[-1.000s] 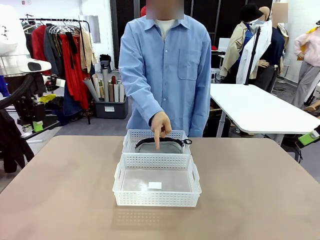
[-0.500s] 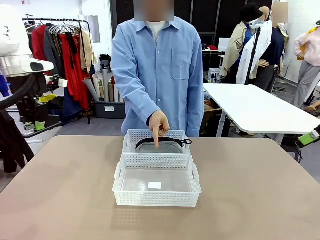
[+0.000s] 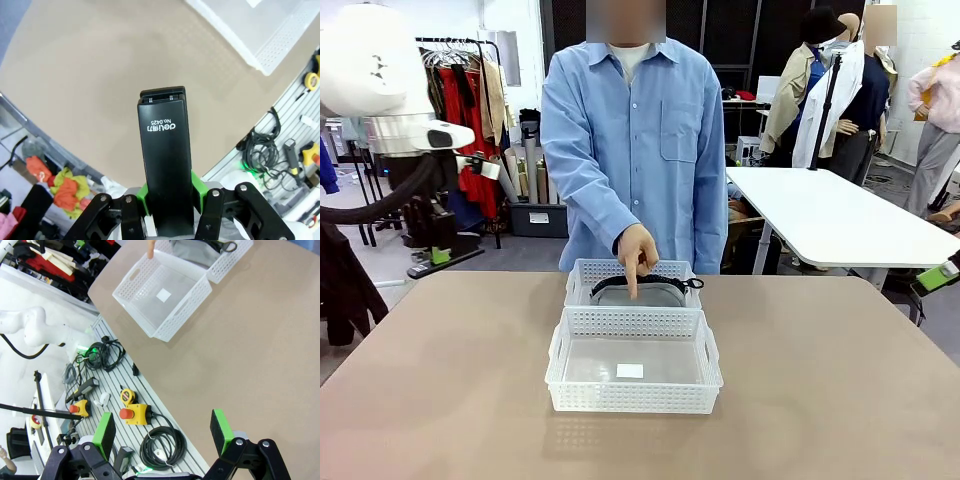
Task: Distribute items into two baskets.
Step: Place the picked Stapler into the Organizing basket as instructed by the person.
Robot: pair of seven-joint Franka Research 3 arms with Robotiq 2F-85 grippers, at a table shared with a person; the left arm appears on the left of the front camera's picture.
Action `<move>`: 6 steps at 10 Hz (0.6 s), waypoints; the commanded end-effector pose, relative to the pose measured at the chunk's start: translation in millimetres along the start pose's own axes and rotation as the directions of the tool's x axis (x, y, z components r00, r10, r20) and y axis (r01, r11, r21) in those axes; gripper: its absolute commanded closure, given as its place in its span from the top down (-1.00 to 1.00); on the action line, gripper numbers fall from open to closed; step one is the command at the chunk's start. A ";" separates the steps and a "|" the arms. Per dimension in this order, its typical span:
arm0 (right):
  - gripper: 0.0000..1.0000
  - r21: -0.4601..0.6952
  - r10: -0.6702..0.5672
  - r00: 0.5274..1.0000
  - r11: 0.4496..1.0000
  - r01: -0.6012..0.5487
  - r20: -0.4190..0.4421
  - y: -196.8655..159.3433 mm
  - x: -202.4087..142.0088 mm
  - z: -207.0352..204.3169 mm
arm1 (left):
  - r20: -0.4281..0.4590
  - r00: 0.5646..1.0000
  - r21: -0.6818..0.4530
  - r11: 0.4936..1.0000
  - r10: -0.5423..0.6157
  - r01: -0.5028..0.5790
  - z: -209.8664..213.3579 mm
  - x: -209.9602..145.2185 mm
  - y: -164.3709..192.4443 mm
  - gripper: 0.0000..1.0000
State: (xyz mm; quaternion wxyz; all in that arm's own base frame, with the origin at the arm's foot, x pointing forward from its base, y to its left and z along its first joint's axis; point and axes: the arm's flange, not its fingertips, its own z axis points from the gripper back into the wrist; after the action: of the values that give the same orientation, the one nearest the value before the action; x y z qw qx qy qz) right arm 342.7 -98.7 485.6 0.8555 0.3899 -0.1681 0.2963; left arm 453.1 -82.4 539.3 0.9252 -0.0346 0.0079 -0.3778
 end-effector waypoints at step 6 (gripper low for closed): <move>1.00 0.005 0.007 1.000 1.000 -0.007 0.007 0.7 0.3 0.7 | -0.136 0.950 0.100 0.950 -0.282 0.297 -20.8 53.3 -89.8 -1.00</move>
State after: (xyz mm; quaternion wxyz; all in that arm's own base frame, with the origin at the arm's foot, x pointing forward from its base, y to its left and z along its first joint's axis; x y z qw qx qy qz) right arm 342.6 -98.7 485.6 0.8556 0.3899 -0.1681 0.2962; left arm 424.1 -184.1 526.0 0.8691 0.0201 0.0324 -0.4931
